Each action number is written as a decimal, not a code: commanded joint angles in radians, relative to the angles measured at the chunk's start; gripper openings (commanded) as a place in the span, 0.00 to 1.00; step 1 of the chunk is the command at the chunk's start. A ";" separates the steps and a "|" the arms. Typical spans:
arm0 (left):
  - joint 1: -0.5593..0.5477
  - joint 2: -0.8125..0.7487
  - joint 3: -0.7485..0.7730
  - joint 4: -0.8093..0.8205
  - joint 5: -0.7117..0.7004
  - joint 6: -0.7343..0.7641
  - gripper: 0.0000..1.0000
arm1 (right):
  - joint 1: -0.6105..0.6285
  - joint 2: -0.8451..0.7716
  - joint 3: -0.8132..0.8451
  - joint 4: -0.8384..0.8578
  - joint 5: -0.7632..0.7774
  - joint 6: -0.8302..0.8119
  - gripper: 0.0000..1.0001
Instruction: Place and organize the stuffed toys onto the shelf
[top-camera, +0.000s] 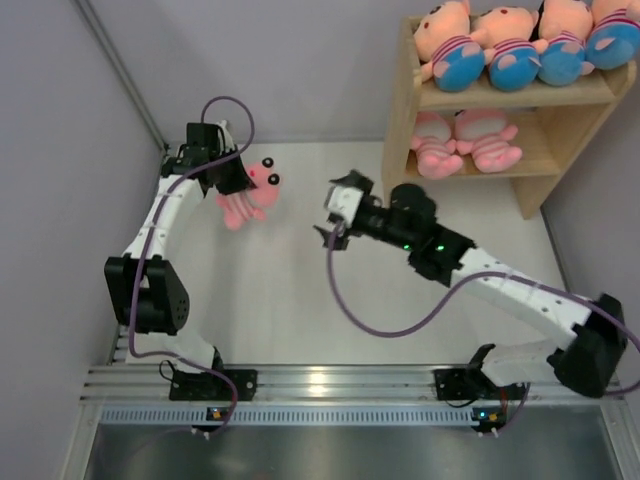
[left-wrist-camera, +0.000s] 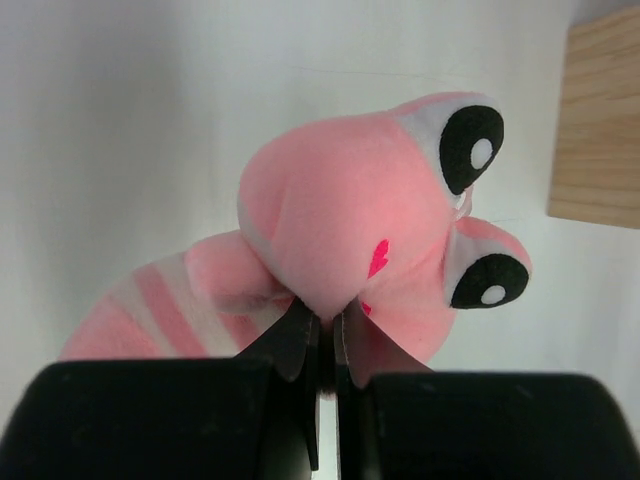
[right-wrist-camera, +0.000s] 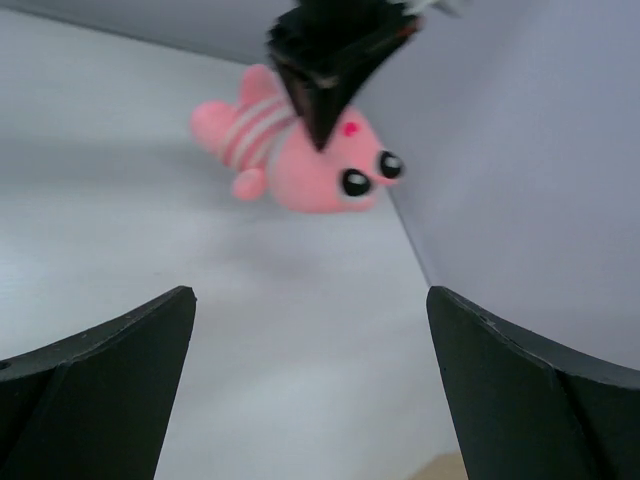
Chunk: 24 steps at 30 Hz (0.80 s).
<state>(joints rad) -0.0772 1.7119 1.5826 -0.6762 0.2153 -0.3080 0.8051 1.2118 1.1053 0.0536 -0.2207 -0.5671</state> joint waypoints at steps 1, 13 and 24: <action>0.007 -0.119 -0.094 0.000 0.065 -0.224 0.00 | 0.223 0.165 -0.036 0.290 0.100 -0.235 0.99; 0.033 -0.212 -0.124 -0.022 0.151 -0.318 0.00 | 0.371 0.681 0.289 0.422 0.214 -0.523 0.99; 0.105 -0.190 -0.116 -0.023 0.220 -0.350 0.00 | 0.361 0.903 0.398 0.434 0.391 -0.562 0.99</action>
<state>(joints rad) 0.0017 1.5528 1.4548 -0.7177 0.4114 -0.6350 1.1641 2.0876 1.4300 0.4450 0.1158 -1.1229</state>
